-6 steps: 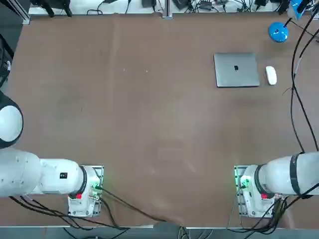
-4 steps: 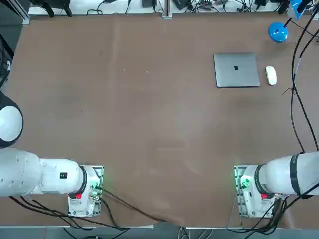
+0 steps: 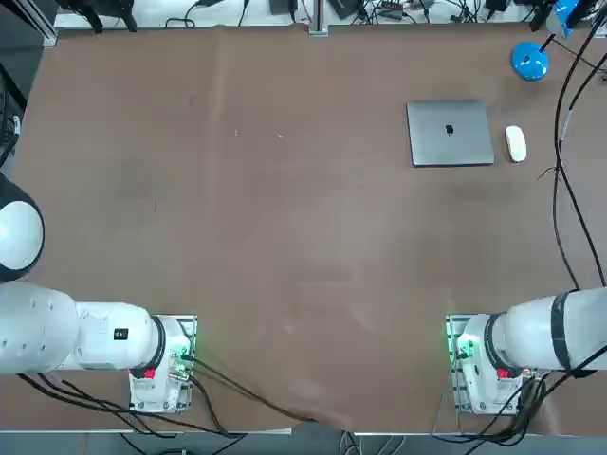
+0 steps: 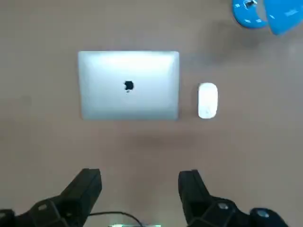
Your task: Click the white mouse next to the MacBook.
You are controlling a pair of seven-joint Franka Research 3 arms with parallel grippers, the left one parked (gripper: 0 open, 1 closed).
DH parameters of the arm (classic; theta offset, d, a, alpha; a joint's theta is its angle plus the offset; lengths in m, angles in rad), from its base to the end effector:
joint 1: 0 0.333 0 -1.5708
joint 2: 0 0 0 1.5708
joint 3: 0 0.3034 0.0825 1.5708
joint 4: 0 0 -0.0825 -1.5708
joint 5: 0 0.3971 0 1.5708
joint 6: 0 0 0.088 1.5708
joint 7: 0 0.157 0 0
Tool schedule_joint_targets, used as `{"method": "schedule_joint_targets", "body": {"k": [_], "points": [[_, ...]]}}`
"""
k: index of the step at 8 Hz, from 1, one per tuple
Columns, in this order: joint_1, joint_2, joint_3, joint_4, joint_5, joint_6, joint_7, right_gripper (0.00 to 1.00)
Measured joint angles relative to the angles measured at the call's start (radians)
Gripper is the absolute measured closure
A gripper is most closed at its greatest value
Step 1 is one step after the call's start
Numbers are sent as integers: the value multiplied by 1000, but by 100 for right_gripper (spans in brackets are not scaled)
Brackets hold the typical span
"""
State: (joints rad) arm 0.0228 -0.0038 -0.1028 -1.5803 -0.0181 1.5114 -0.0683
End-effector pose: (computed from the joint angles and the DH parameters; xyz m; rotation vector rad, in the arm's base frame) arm 0.5545 -0.0475 0.5546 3.1270 -0.0190 -0.1036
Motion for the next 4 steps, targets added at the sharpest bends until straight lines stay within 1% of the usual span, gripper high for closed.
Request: {"method": "schedule_joint_targets", "body": {"k": [2,3,4], "points": [[-74,33,-5,-4,-1,0,-70,0],[-109,53,-7,-6,-1,1,-122,4],[-136,75,-8,-11,-1,8,-155,4]]}}
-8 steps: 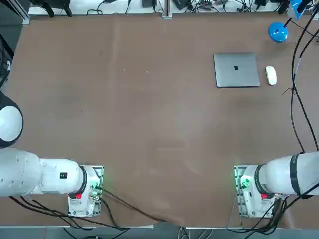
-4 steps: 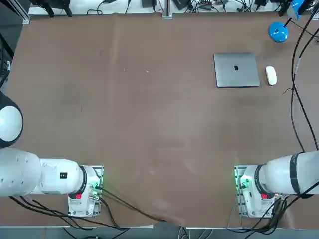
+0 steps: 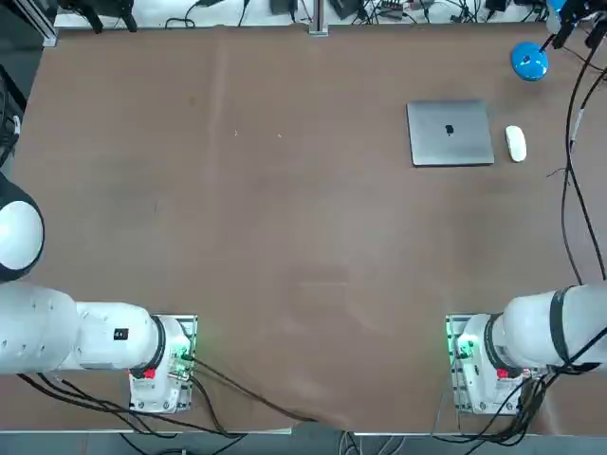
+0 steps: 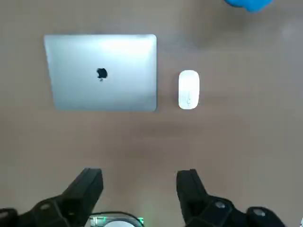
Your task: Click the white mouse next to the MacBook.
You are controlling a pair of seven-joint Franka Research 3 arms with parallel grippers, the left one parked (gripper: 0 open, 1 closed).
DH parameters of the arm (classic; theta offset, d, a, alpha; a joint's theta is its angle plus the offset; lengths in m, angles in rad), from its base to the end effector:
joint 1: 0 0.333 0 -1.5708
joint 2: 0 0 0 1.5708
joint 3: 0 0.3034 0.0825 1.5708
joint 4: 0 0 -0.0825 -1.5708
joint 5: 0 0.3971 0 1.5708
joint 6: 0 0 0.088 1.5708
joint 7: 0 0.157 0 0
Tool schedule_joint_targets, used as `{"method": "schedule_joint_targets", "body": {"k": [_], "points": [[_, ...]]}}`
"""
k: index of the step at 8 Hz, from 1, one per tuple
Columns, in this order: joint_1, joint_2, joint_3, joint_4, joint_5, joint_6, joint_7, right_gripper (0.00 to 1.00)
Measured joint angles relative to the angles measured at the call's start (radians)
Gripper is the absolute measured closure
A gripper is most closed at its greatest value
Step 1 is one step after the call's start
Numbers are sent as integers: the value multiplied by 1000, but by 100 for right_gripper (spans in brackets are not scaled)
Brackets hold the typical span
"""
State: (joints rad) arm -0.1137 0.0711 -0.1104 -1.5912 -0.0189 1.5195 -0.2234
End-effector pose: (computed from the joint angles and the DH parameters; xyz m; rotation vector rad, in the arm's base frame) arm 0.5569 -0.1285 0.5080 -3.1279 0.0009 0.2268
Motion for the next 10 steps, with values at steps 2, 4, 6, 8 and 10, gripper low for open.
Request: {"method": "schedule_joint_targets", "body": {"k": [2,4,6,8,10], "points": [[-28,33,0,-39,0,57,-19,33],[-43,43,0,-119,-1,154,-19,53],[-56,42,0,-206,-4,255,-19,81],[-65,42,0,-302,-7,386,-19,91],[-84,43,-1,-416,-8,557,-19,95]]}}
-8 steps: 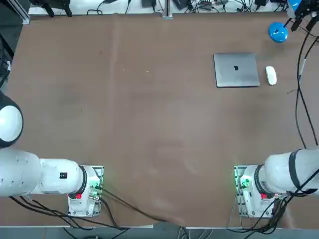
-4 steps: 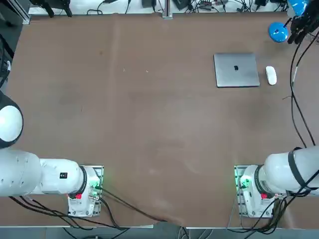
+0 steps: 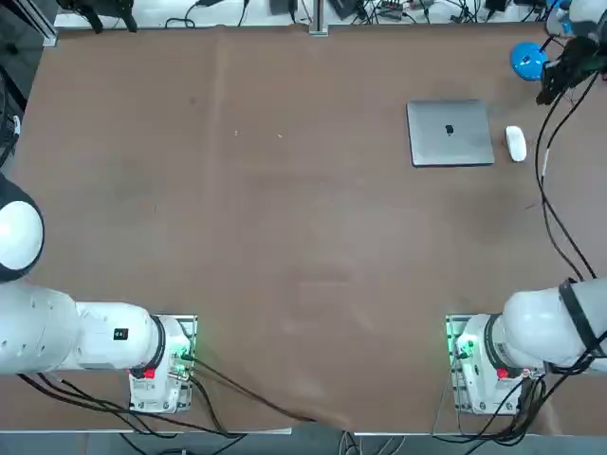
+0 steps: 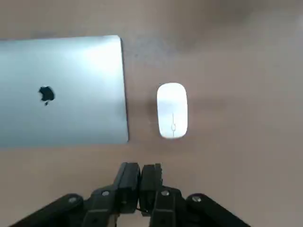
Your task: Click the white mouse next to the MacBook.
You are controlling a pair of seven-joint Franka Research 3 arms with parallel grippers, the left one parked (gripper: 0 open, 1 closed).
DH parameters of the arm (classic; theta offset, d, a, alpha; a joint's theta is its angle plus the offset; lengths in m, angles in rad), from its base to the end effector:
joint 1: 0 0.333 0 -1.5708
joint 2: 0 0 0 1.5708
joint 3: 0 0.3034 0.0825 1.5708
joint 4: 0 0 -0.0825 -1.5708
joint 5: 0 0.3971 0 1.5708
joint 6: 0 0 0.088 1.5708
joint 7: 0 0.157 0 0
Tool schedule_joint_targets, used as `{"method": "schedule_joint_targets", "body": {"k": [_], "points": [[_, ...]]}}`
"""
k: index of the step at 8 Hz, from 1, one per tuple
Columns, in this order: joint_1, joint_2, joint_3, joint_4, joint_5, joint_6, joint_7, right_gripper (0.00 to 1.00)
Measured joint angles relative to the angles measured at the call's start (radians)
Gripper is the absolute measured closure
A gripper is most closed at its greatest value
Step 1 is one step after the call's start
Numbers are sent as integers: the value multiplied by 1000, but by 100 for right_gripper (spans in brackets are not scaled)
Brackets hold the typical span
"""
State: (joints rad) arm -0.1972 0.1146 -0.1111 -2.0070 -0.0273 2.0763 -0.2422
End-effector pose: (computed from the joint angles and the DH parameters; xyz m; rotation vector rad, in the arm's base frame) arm 0.5510 -0.1778 0.3271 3.1167 -0.0809 -0.0824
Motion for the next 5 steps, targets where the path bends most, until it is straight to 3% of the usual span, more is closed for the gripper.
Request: {"method": "schedule_joint_targets", "body": {"k": [5], "points": [[-24,43,0,-215,-1,340,-3,98]]}}
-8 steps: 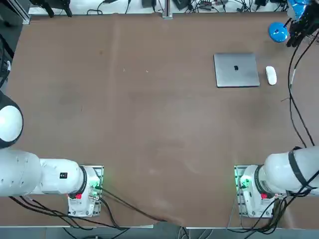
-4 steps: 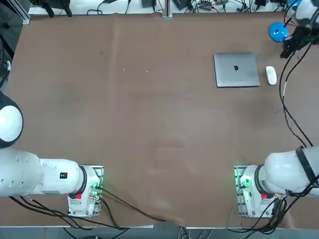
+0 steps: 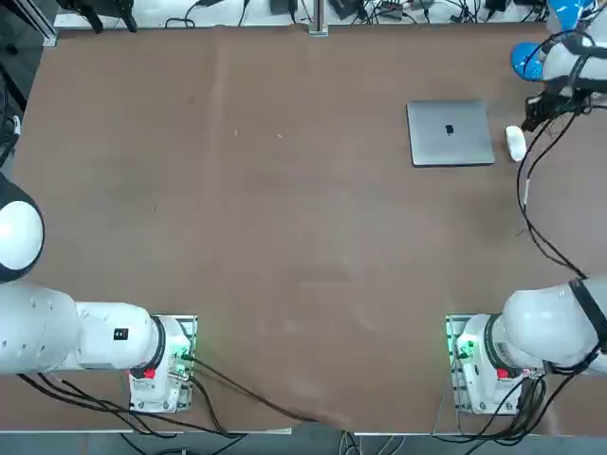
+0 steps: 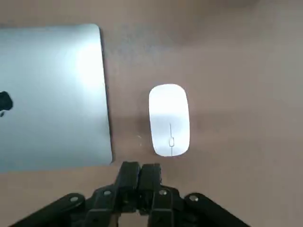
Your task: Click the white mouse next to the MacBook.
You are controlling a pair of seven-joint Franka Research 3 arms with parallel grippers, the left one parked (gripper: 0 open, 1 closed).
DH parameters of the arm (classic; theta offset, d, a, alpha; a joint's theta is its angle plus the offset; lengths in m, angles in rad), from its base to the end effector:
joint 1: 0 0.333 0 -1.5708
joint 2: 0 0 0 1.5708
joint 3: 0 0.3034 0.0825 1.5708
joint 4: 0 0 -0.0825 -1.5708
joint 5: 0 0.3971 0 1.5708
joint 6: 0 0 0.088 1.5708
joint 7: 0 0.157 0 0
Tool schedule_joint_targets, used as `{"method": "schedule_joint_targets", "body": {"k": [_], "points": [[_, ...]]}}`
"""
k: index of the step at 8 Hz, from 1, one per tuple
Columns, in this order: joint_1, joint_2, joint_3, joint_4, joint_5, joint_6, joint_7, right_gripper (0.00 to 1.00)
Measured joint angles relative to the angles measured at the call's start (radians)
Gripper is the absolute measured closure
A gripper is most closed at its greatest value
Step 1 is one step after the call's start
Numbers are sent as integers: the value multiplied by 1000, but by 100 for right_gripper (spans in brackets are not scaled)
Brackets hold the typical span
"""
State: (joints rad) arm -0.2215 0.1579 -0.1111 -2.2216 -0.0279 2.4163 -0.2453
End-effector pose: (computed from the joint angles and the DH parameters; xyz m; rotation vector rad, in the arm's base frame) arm 0.5257 -0.1837 0.2363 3.0942 -0.1007 0.0398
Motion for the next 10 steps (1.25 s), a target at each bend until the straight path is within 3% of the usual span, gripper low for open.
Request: {"method": "schedule_joint_targets", "body": {"k": [4,10], "points": [[-16,87,0,-17,0,115,-5,98],[-18,154,0,-19,0,163,-5,98]]}}
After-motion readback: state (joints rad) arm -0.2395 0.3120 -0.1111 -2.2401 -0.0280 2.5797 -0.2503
